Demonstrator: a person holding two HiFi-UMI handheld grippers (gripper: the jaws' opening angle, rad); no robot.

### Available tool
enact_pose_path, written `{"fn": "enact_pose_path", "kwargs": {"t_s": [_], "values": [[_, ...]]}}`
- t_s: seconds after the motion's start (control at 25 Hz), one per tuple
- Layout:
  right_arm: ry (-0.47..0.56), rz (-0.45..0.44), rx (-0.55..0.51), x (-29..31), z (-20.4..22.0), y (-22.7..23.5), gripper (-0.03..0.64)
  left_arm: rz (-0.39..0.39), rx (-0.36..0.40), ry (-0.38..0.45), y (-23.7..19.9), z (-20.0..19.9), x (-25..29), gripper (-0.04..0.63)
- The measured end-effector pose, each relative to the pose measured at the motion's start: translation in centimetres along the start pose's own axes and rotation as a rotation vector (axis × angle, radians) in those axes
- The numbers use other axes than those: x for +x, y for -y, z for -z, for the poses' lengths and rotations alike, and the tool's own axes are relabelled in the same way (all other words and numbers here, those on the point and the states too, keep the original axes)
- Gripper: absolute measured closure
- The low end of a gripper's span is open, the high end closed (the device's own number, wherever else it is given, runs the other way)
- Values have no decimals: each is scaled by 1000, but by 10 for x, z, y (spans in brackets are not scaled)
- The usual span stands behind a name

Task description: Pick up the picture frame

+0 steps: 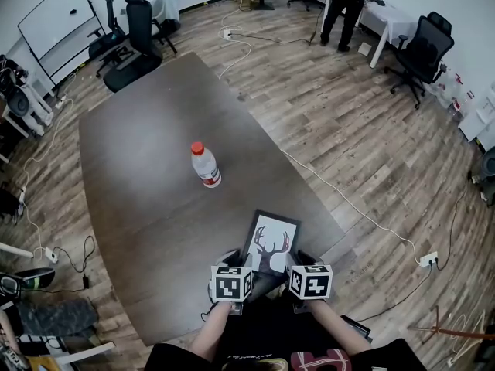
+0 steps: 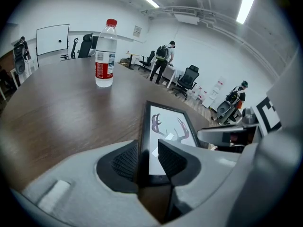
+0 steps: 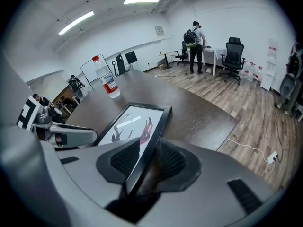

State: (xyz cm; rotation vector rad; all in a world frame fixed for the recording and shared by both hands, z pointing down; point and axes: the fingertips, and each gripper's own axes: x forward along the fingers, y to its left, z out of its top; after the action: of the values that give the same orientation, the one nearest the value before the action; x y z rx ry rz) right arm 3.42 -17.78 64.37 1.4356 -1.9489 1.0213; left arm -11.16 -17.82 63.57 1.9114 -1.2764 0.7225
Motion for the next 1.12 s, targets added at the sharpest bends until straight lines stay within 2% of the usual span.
{"fn": "enact_pose_path", "kwargs": {"t_s": [0.6,0.8,1.12], "values": [[-51,8,11,11,9,3,491,-20,-13,-60,-7,12,13,471],[-77,-2,48,15,13,6,489,-21,-14,-88,-7,17,19,471],[-102,-4,52,20,14,6,485,-20,-13,-97,-7,15,23,471]]}}
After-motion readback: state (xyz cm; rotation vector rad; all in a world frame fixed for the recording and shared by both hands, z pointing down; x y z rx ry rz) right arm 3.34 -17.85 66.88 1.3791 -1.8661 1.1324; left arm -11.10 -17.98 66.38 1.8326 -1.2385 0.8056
